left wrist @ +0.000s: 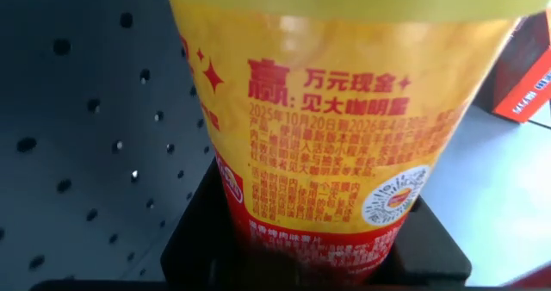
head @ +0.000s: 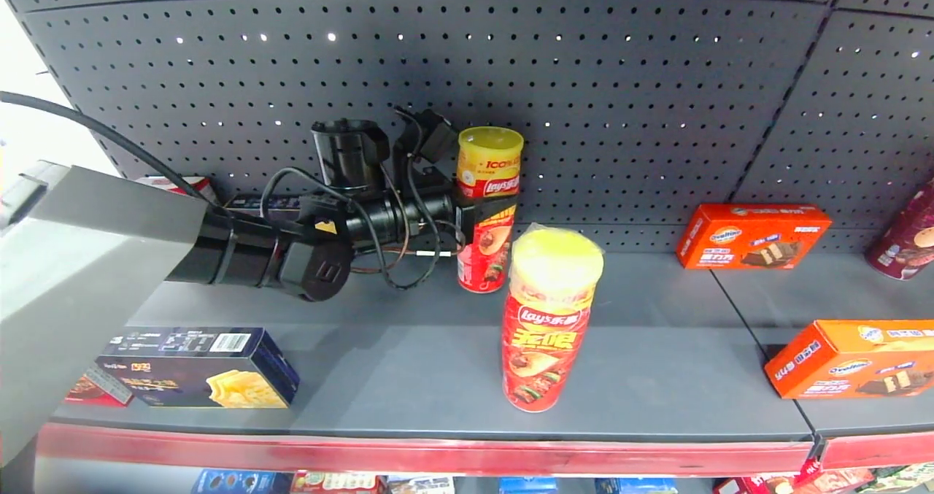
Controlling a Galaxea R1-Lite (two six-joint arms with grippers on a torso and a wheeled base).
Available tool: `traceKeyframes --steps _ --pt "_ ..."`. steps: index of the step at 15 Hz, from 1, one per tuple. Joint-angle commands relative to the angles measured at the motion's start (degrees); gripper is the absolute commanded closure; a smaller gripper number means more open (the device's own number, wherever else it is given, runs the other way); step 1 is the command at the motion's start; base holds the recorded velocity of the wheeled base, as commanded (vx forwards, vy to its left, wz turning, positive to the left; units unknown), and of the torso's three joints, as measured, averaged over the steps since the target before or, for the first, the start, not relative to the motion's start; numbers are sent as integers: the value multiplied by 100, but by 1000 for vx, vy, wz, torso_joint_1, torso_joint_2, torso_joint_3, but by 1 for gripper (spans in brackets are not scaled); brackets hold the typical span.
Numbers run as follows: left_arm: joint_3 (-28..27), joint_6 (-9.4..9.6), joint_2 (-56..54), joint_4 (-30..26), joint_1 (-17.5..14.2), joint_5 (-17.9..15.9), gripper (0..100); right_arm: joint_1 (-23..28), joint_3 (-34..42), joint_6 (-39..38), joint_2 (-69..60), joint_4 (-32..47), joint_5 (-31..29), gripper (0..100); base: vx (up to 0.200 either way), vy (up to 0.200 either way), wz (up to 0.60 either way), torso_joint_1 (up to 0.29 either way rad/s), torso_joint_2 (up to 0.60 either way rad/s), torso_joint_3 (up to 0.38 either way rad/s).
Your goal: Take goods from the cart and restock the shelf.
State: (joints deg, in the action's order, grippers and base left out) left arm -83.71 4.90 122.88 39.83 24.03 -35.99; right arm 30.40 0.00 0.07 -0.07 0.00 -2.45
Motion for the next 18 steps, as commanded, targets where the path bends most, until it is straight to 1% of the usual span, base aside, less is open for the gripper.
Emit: traceKeyframes --steps 1,2,3,4,5,7,10,13,15,17,18 --pt "-154 -7 166 8 49 22 100 1 0 1 7 0 -1 0 0 0 0 0 0 0" --pt "-154 -7 192 16 67 22 100 1 0 1 7 0 8 0 0 0 0 0 0 0" --pt "-154 -59 210 78 67 22 100 1 0 1 7 0 -1 0 0 0 0 0 0 0" --pt "-163 -165 254 201 137 39 100 1 0 1 7 0 -1 0 0 0 0 0 0 0" --pt "-163 -200 298 306 164 74 100 1 0 1 7 0 8 0 0 0 0 0 0 0" --pt "-145 -200 359 377 181 153 100 1 0 1 7 0 -1 0 0 0 0 0 0 0" --pt "-84 -191 351 385 181 153 100 1 0 1 7 0 8 0 0 0 0 0 0 0" --pt "-31 -191 351 588 199 162 100 1 0 1 7 0 -1 0 0 0 0 0 0 0" --pt "154 -191 333 632 199 153 100 1 0 1 7 0 8 0 0 0 0 0 0 0" --pt "356 -191 333 851 208 153 100 1 0 1 7 0 -1 0 0 0 0 0 0 0" --pt "356 -191 333 851 208 153 100 1 0 1 7 0 -1 0 0 0 0 0 0 0"
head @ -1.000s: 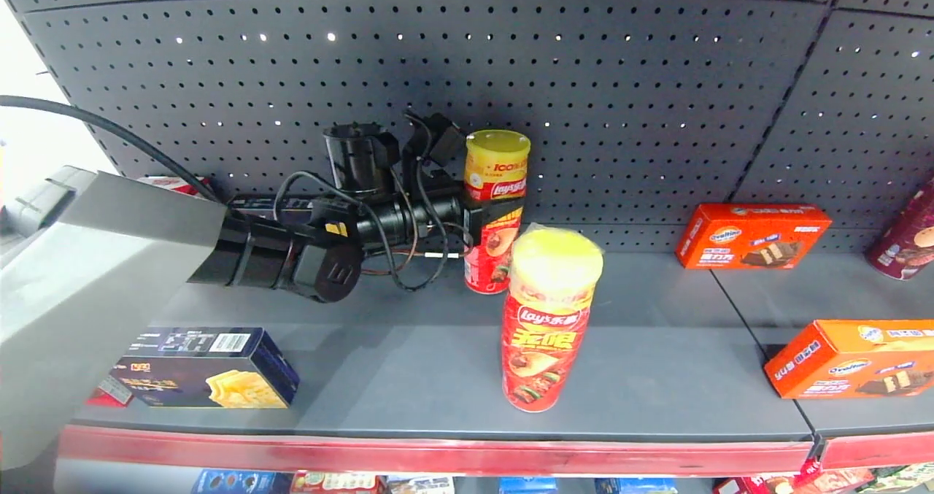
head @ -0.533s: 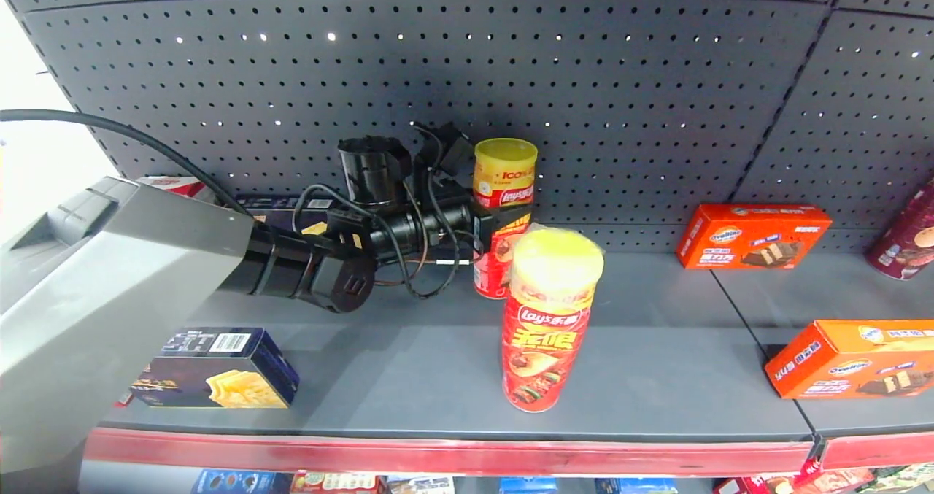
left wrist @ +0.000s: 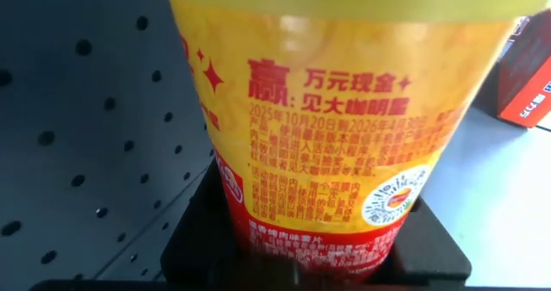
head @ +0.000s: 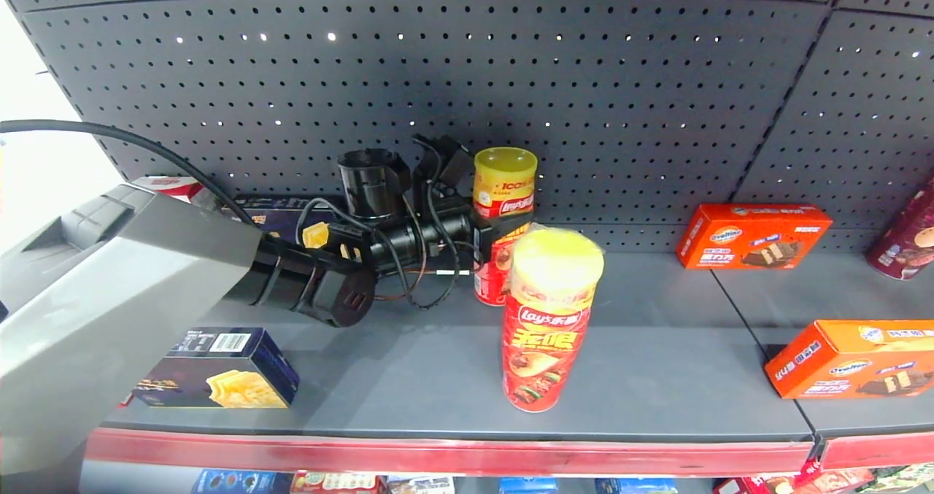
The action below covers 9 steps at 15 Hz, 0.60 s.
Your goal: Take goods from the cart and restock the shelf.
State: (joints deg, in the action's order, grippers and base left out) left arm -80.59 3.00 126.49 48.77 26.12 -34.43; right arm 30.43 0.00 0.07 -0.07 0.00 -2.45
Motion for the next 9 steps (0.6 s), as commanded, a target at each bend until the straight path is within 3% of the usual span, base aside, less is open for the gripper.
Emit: traceKeyframes --steps 1,2,3,6,9 --pt "96 -1 -28 97 24 6 100 7 0 1 7 0 -1 0 0 0 0 0 0 0" --pt "96 17 -28 115 24 6 100 7 0 1 7 0 -1 0 0 0 0 0 0 0" --pt "96 43 -28 124 24 6 0 7 0 1 7 0 -1 0 0 0 0 0 0 0" --pt "158 43 -45 132 -2 15 0 7 0 1 7 0 8 0 0 0 0 0 0 0" --pt "755 43 -406 317 -46 6 0 7 0 1 7 0 8 0 0 0 0 0 0 0"
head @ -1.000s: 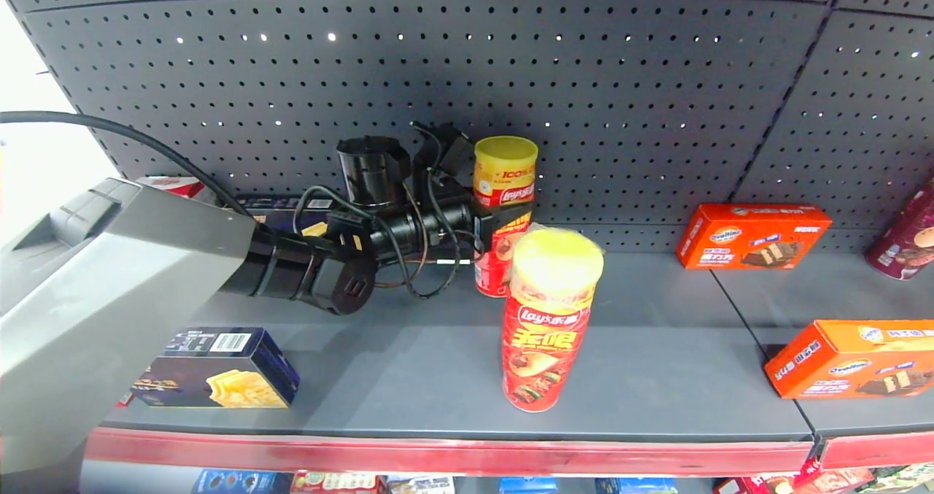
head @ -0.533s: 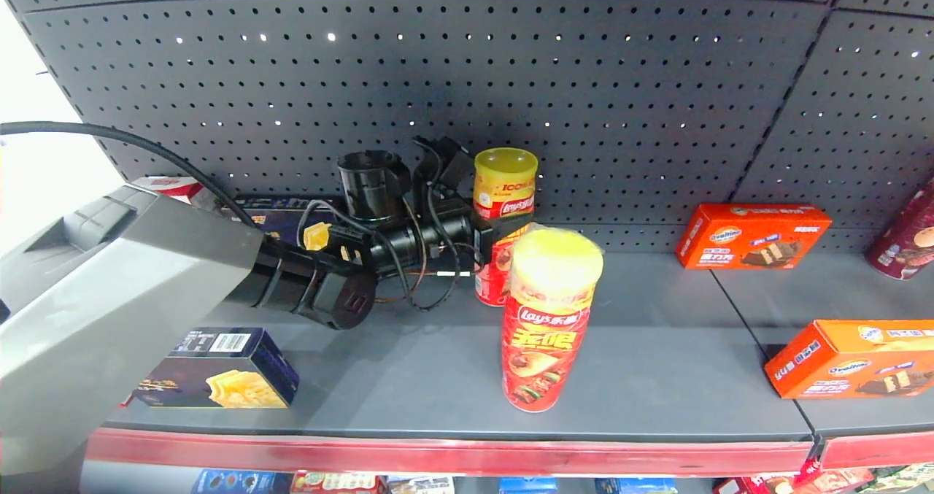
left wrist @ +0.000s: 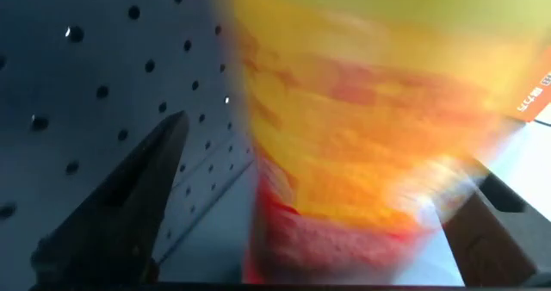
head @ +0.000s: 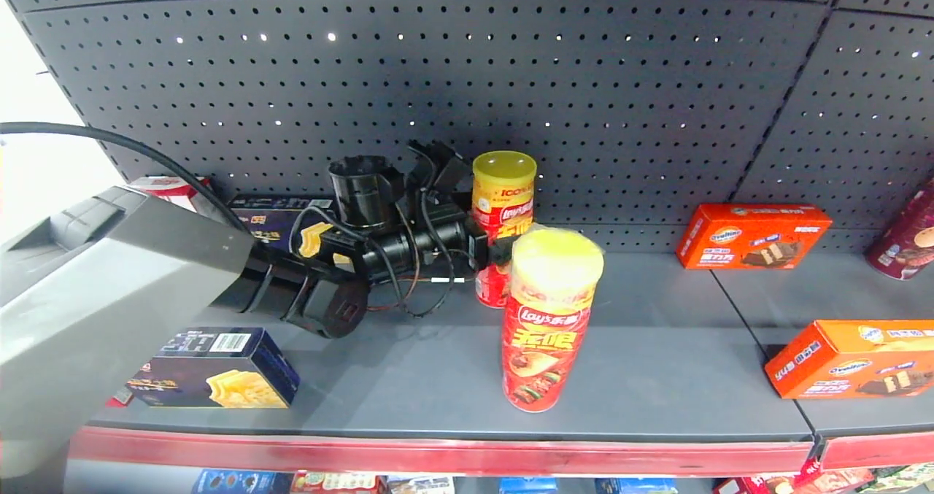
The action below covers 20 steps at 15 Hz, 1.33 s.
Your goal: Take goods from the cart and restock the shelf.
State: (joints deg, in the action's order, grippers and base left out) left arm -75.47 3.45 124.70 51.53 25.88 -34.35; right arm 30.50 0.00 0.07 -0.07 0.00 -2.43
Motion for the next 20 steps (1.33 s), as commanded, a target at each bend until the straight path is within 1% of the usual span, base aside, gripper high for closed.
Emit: traceKeyframes --steps 1,2,3,4,6,8,9,10,11,12,15,16,19,20 --pt "718 7 -508 85 -66 -1 0 0 0 1 7 0 5 0 0 0 0 0 0 0" --pt "964 15 -675 85 -180 -1 0 0 0 1 7 0 5 0 0 0 0 0 0 0" --pt "1096 15 -780 77 -241 8 0 0 0 1 7 0 -4 0 0 0 0 0 0 0" --pt "1201 15 -886 59 -268 113 0 0 0 1 7 0 -4 0 0 0 0 0 0 0" --pt "1272 -2 -974 -11 -347 368 0 0 0 1 7 0 -4 0 0 0 0 0 0 0" --pt "1333 42 -1097 -319 -391 377 0 0 0 1 7 0 5 0 0 0 0 0 0 0" --pt "1325 226 -1123 -609 -426 403 0 0 0 1 7 0 -4 0 0 0 0 0 0 0" --pt "1325 543 -1158 -943 -452 456 0 0 0 1 7 0 -4 0 0 0 0 0 0 0" --pt "1307 745 -1185 -1119 -452 491 0 0 0 1 7 0 -4 0 0 0 0 0 0 0" --pt "1298 789 -1185 -1145 -452 491 0 0 0 1 7 0 -4 0 0 0 0 0 0 0" --pt "1158 789 -1167 -1163 -426 552 0 0 0 1 7 0 -4 0 0 0 0 0 0 0" --pt "1061 789 -1123 -1172 -400 640 0 0 0 1 7 0 -4 0 0 0 0 0 0 0" --pt "903 789 -1009 -1233 -382 684 0 0 0 1 7 0 5 0 0 0 0 0 0 0" --pt "868 789 -991 -1286 -382 763 0 0 0 1 7 0 -4 0 0 0 0 0 0 0"
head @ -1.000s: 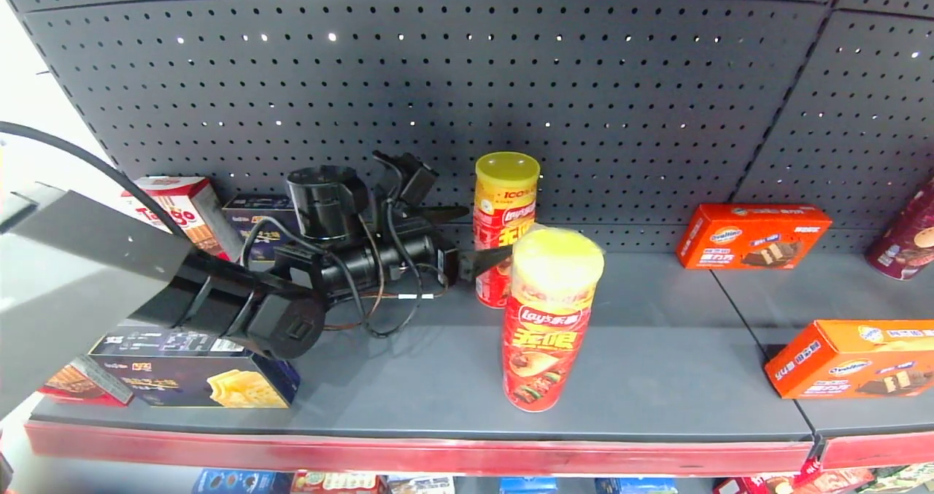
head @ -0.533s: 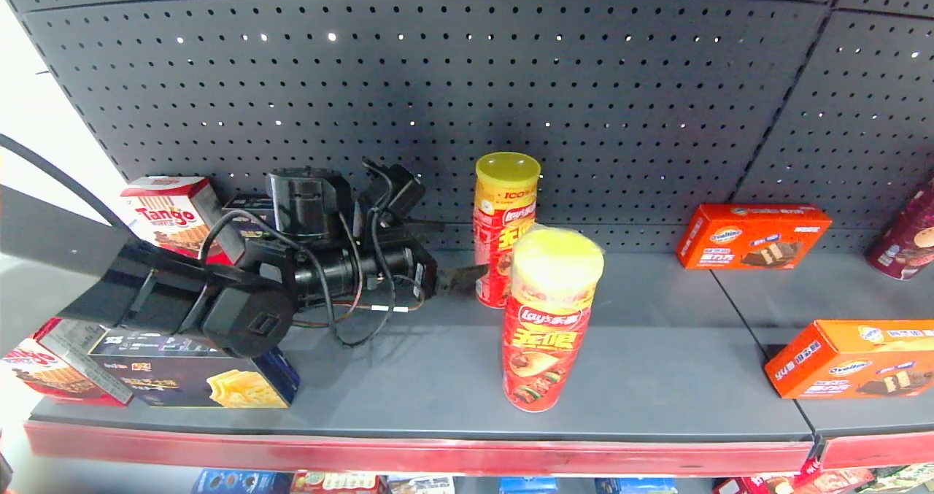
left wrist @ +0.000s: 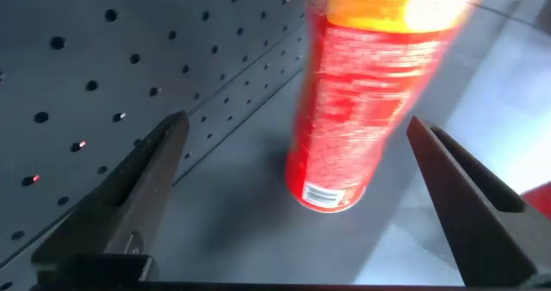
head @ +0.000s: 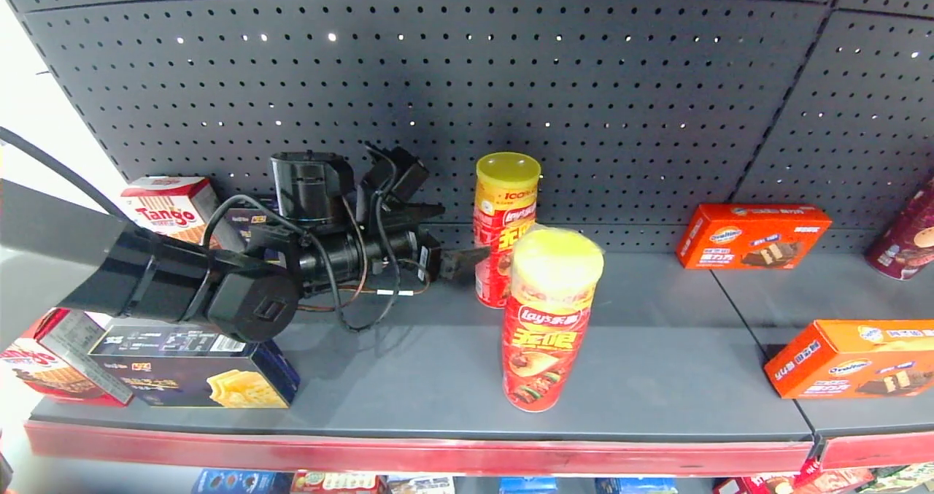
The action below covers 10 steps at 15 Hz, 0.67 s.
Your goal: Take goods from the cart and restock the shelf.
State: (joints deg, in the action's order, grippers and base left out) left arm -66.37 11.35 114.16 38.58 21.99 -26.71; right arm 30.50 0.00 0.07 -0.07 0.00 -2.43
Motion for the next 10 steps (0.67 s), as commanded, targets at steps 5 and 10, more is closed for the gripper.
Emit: traceKeyframes --steps 5,10 --pt "-175 -10 124 -61 -72 192 0 0 0 1 7 0 -4 0 0 0 0 0 0 0" --pt "-166 -28 115 -61 -186 254 0 0 0 1 7 0 5 0 0 0 0 0 0 0"
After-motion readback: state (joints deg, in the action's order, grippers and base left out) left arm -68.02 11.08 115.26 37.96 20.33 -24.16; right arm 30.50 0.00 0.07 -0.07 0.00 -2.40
